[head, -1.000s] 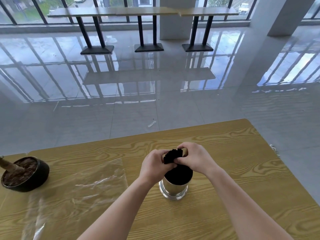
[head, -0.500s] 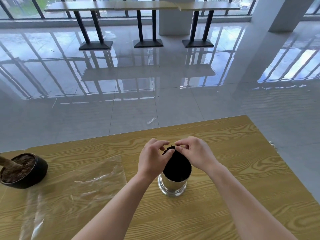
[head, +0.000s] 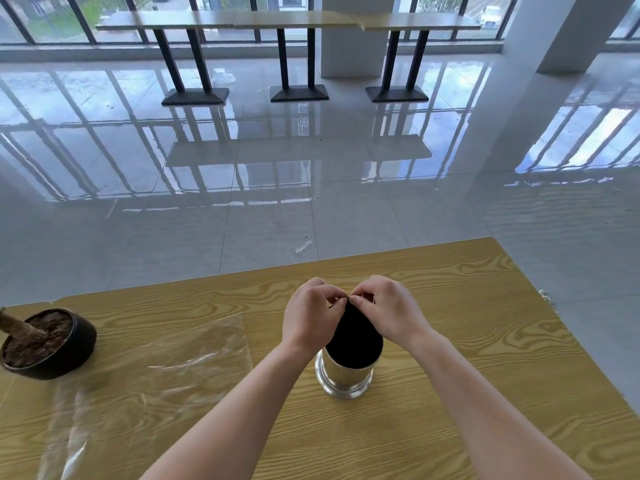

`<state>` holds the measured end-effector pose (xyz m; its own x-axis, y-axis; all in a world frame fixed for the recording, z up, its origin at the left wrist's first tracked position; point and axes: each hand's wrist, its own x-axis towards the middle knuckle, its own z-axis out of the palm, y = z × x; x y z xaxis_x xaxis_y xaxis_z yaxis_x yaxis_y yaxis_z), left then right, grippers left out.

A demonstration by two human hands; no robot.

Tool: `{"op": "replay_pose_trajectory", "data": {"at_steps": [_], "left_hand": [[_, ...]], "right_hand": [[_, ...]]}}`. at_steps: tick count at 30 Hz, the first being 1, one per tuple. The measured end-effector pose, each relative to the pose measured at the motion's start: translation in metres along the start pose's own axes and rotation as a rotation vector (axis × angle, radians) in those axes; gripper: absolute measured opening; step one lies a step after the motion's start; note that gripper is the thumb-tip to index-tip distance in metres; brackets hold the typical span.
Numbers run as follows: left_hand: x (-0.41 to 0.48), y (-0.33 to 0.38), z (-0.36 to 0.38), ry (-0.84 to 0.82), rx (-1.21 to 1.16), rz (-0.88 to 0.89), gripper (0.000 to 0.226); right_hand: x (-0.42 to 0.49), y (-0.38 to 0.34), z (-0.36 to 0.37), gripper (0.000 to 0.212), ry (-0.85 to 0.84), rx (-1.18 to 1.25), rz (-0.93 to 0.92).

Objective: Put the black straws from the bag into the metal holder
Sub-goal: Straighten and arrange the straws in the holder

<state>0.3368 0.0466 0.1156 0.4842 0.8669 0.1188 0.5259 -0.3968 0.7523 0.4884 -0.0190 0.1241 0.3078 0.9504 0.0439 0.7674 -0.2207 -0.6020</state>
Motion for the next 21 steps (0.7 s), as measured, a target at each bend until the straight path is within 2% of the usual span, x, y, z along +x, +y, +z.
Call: {"op": "replay_pose_trajectory", "data": {"at_steps": [3,8,12,16,18,21], "left_hand": [[-0.001,-0.002,-0.001,0.011,0.006,0.004,0.008],[-0.004,-0.002,-0.003,0.038,-0.032,-0.019,0.008],[-0.011,0.002,-0.009,0.137,-0.102,-0.024,0.013],[-0.027,0.011,-0.017,0.223,-0.135,-0.009,0.007],[-0.036,0.021,-0.019,0.203,-0.213,-0.016,0.012],[-0.041,0.041,-0.02,0.068,-0.428,-0.066,0.027]], "right_hand": [[-0.001,-0.002,-0.003,0.011,0.061,0.004,-0.037],[0.001,-0.017,-0.03,0.01,0.258,0.089,-0.102],[0.002,-0.032,-0.068,0.01,0.418,0.201,-0.104],[-0.005,-0.043,-0.097,0.008,0.586,0.286,-0.121],[-0.011,-0.047,-0.103,0.007,0.662,0.359,-0.129],[-0.023,-0.049,-0.096,0.007,0.73,0.459,-0.122]]}}
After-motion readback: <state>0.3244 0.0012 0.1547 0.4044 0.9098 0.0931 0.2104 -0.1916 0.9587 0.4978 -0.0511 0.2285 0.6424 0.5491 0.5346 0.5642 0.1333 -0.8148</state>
